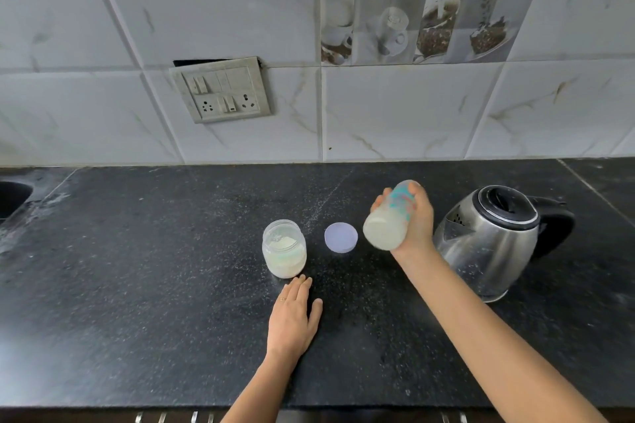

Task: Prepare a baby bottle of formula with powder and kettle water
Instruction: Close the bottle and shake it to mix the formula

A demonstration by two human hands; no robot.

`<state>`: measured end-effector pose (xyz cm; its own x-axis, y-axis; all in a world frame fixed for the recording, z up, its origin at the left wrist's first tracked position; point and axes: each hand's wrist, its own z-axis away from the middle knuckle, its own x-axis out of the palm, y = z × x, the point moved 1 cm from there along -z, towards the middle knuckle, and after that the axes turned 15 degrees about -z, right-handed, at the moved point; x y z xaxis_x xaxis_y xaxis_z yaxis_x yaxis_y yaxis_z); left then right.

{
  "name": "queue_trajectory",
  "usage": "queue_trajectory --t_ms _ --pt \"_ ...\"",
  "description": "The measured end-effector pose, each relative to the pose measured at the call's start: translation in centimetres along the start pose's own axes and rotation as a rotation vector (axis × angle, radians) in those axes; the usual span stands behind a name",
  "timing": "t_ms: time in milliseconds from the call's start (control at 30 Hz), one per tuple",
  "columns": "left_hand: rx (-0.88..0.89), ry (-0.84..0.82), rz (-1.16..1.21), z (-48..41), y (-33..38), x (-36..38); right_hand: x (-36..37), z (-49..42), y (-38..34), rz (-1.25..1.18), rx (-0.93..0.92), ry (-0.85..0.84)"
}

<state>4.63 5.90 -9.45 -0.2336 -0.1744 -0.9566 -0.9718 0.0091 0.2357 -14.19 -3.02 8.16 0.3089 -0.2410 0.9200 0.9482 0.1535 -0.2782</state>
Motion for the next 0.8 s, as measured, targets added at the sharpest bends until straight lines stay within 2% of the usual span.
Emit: queue_trajectory --t_ms 67,167,233,267,367,433,533,600,667,733,800 --pt "-0.003 -0.007 0.006 0.1 0.1 0.0 0.0 0.3 0.1 0.028 0.035 -0.035" --pt "-0.009 -0.012 0.014 0.1 0.1 0.0 -2.1 2.3 1.8 0.282 0.160 -0.190" --pt "-0.007 -0.010 0.013 0.1 0.0 0.0 -2.5 2.8 2.2 0.292 0.195 -0.250" --pt "-0.006 -0.007 0.015 0.1 0.1 -0.1 -2.2 2.6 2.1 0.233 0.159 -0.232" --pt "-0.007 -0.006 0.015 0.0 0.2 -0.1 -1.2 0.9 1.0 0.068 0.020 -0.024" --pt "-0.008 -0.012 0.011 0.2 0.2 -0.1 -1.4 0.5 1.0 0.053 0.030 0.015" --pt "-0.010 -0.015 0.011 0.2 0.2 -0.2 -2.9 1.8 1.8 0.273 0.156 -0.109" --pt "-0.010 -0.015 0.007 0.1 0.2 -0.2 -2.6 2.3 1.6 0.343 0.175 -0.215" --pt "-0.011 -0.019 0.006 0.0 0.3 -0.1 -1.3 1.6 1.0 0.211 0.079 -0.196" --pt "-0.015 -0.019 0.005 0.1 0.2 -0.1 0.3 0.5 0.2 0.061 0.000 -0.074" --pt "-0.017 -0.018 0.009 0.1 0.2 -0.1 0.7 0.0 0.0 -0.009 -0.017 -0.034"
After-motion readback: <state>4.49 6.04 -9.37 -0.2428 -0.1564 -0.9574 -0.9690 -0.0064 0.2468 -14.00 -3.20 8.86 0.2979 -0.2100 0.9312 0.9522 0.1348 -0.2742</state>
